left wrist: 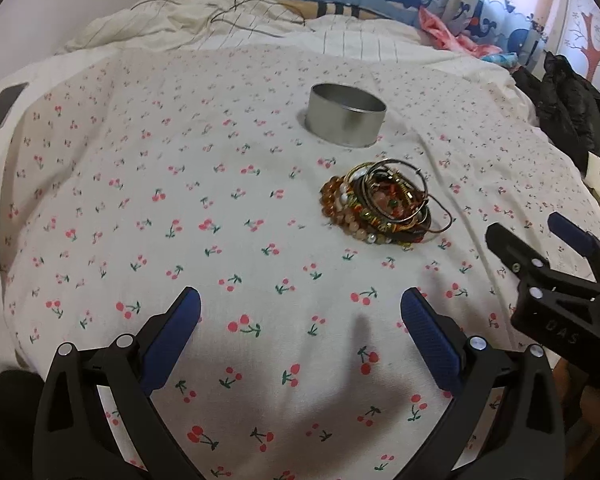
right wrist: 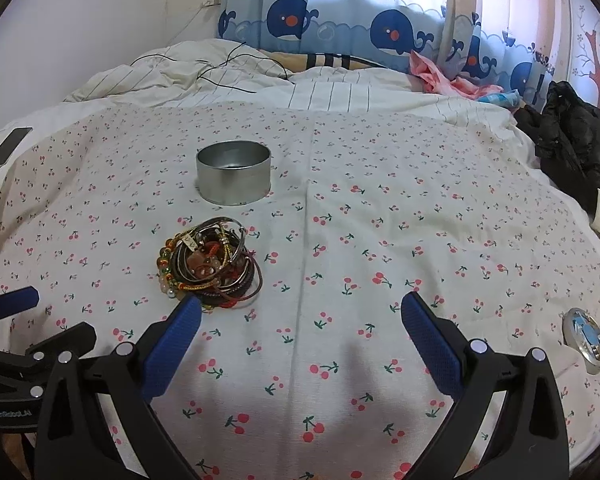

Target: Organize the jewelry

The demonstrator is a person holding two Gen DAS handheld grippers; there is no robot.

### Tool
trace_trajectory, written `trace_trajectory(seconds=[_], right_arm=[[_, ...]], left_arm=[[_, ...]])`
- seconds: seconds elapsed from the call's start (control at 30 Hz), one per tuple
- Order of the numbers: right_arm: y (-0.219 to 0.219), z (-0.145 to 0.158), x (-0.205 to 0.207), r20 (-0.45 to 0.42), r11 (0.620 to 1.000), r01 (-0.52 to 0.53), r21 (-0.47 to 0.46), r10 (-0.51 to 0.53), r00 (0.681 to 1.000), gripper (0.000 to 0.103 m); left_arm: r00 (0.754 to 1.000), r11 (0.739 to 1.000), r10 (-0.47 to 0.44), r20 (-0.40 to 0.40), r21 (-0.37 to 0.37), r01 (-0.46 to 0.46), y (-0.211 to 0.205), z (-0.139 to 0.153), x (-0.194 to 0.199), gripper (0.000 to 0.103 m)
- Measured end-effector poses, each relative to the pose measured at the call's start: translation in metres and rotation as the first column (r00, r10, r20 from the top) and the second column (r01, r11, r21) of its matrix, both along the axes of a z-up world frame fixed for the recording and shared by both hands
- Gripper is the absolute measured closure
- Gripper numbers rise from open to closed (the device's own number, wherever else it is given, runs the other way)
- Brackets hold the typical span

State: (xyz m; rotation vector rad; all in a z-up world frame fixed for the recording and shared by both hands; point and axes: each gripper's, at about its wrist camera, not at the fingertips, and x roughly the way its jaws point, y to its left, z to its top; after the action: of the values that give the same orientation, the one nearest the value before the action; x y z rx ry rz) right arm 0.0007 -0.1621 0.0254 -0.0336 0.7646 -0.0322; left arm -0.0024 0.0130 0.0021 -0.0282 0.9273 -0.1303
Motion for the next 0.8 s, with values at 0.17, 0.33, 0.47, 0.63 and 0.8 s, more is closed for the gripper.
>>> trace_trajectory(seconds=[0.17, 0.33, 0.47, 0.63, 0.8], right_arm=[[-0.003, 0.001, 0.0, 0.008, 1.0, 0.008, 0.009, -0.008, 1.0, 0.007], [-0.002, -0.001, 0.0, 0.002, 1.0, 0.002, 0.005, -0.002, 1.0, 0.007], [-0.001, -0.001, 0.0, 0.001, 1.0, 0.001, 0.007, -0.001, 1.0, 0.007], [-0.001, 0.001, 0.0, 0.014, 1.0, 0.001, 0.011, -0.001, 1.0, 0.007], [-0.001, 0.0, -0.001, 0.02, 1.0, -0.012, 0.015, 0.012, 1.0, 0.007]], left_arm=[[1.0, 1.0, 0.0, 0.008, 0.004, 0.0, -0.006, 0.0, 0.002, 0.006], [1.0, 1.0, -0.002, 0.012, 0.031, 0.002, -0.012, -0.002, 0.002, 0.006], [1.0, 1.0, 0.01, 0.011, 0.019, -0.01, -0.008, -0.002, 0.002, 0.006], [1.0, 1.0, 0.019, 0.013, 0.018, -0.019, -0.006, -0.002, 0.002, 0.006], [1.0, 0.999, 0.018, 0.013, 0.029, -0.018, -0.007, -0.002, 0.003, 0.006]])
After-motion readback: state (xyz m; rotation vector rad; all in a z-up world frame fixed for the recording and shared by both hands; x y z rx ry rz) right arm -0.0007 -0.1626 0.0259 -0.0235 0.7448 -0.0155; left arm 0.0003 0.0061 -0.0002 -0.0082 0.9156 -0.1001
